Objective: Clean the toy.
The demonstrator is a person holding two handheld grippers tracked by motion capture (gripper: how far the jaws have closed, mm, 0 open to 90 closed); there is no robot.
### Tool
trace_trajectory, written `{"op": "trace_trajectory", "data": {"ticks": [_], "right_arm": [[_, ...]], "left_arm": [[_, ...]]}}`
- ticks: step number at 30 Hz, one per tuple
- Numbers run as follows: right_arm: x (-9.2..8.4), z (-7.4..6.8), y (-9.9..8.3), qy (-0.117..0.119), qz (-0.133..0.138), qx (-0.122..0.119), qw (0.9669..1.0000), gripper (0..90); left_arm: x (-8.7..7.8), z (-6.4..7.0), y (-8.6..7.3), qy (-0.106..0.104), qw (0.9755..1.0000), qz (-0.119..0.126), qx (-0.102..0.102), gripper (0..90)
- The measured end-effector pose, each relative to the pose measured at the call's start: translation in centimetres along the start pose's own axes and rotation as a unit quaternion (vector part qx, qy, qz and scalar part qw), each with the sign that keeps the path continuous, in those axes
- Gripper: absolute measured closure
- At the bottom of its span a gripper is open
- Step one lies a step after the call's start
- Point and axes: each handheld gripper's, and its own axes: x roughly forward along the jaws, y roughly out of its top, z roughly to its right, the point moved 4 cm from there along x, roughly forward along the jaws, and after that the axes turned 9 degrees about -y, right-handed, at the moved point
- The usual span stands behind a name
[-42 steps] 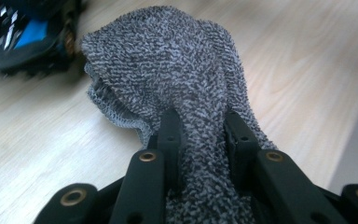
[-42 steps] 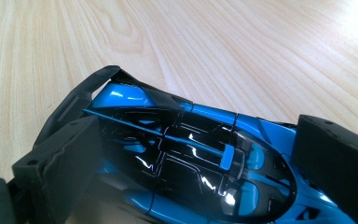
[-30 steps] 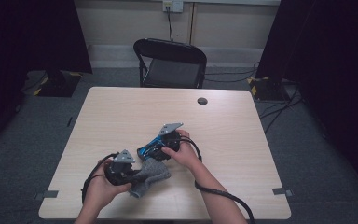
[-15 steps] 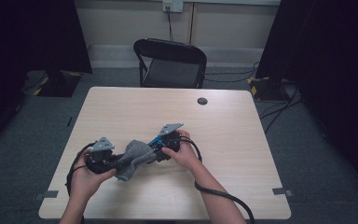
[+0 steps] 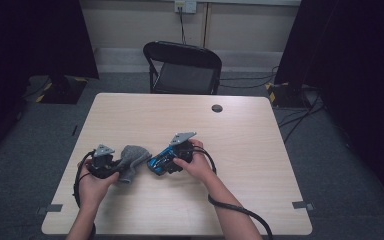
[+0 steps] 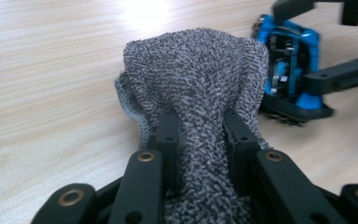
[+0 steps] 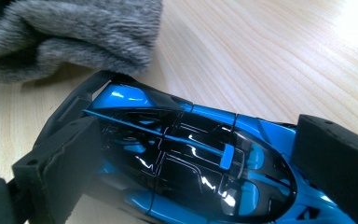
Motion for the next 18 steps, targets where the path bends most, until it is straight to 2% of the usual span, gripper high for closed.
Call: {"op": "trace_trajectory", "data": {"ticks": [3,4,7,8,11,12,13,14,18], "right_arm": [[0.0,0.0,0.0,0.0,0.0,0.0,1.0,1.3],[0.0,0.0,0.0,-0.001,-0.001,-0.001,1.0,1.3],[0.0,0.0,0.0,-0.001,-0.002,-0.001,1.0,1.3],[0.0,0.0,0.0,-0.001,-0.002,-0.001,1.0,1.3],[0.0,0.0,0.1,-0.001,-0.003,-0.002,1.0,1.3],[0.0,0.0,0.1,-0.001,-0.003,-0.002,1.0,1.3],[0.0,0.0,0.1,-0.001,-0.003,-0.002,1.0,1.3],[0.0,0.0,0.1,0.0,-0.004,-0.002,1.0,1.3],[0.0,0.0,0.1,-0.001,-0.003,-0.002,1.0,1.3]], "left_arm": [[0.6,-0.1,-0.3,0.008,0.9999,-0.013,-0.004,71.7],[1.2,-0.1,-0.5,0.013,0.9996,-0.025,-0.006,71.6],[1.6,0.1,-0.7,0.009,0.9994,-0.033,-0.008,71.5],[1.8,0.5,-0.7,-0.003,0.9992,-0.038,-0.012,71.6],[1.9,1.0,-0.7,-0.014,0.9989,-0.043,-0.012,71.7],[1.9,1.5,-0.7,-0.03,0.9984,-0.046,-0.013,71.8],[1.9,1.5,-0.7,-0.03,0.9984,-0.046,-0.013,71.9],[2.1,2.2,-0.9,-0.046,0.9976,-0.05,-0.015,72.1],[2.4,3.7,-0.9,-0.071,0.9956,-0.061,-0.003,72.5]]}}
